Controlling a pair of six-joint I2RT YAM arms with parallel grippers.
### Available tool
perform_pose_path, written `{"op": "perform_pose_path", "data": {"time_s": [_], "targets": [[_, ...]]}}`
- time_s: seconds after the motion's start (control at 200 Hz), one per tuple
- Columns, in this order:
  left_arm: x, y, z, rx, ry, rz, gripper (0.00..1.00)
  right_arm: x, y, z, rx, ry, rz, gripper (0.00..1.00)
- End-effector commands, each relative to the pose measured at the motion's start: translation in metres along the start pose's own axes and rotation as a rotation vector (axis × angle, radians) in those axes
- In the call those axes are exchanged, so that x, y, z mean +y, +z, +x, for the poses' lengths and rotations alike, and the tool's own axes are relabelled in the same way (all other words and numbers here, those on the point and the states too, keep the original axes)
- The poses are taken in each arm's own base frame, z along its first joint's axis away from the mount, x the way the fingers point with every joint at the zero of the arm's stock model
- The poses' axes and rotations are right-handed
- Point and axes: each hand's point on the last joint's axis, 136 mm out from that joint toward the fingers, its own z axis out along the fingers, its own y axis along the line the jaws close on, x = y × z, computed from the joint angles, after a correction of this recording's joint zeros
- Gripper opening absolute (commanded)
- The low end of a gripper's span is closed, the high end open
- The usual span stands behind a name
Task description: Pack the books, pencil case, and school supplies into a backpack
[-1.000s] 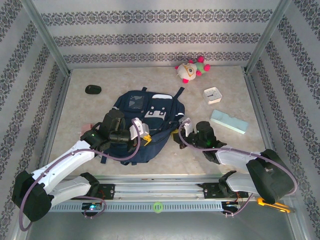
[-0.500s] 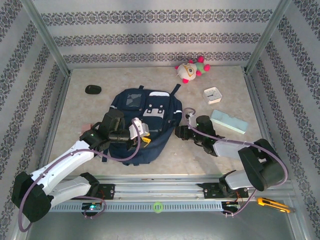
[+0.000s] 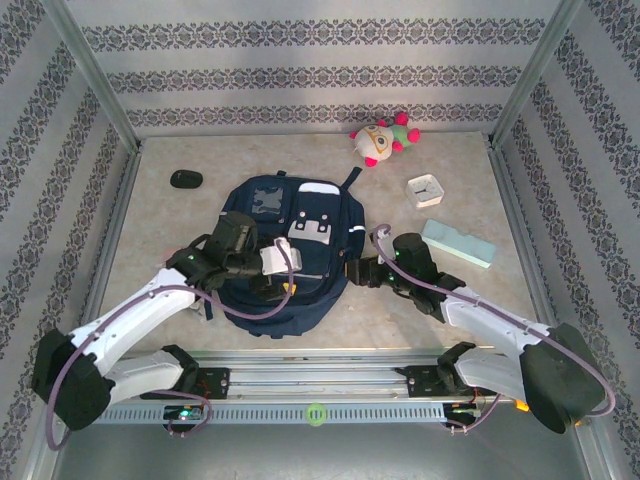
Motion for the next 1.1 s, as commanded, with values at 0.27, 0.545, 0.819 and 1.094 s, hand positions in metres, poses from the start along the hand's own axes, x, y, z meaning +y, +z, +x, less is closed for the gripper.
{"op": "perform_pose_path", "data": {"time_s": [0.27, 0.545, 0.819, 1.094], "targets": [[-0.015, 0.037, 0.022, 0.124, 0.190, 0.085, 0.93, 0.018, -0.001, -0.008, -0.010, -0.115, -0.031, 0.57], [-0.009, 0.057, 0.040, 0.222, 0.231, 0.046, 0.94, 0.019, 0.000, -0.010, -0.019, -0.128, -0.040, 0.58], [0.021, 0.070, 0.039, 0.228, 0.182, -0.105, 0.76, 0.020, -0.005, -0.012, -0.039, -0.163, -0.036, 0.58], [0.021, 0.044, 0.012, 0.081, 0.073, -0.145, 0.00, 0.019, -0.017, -0.025, -0.092, -0.203, -0.040, 0.59]]}}
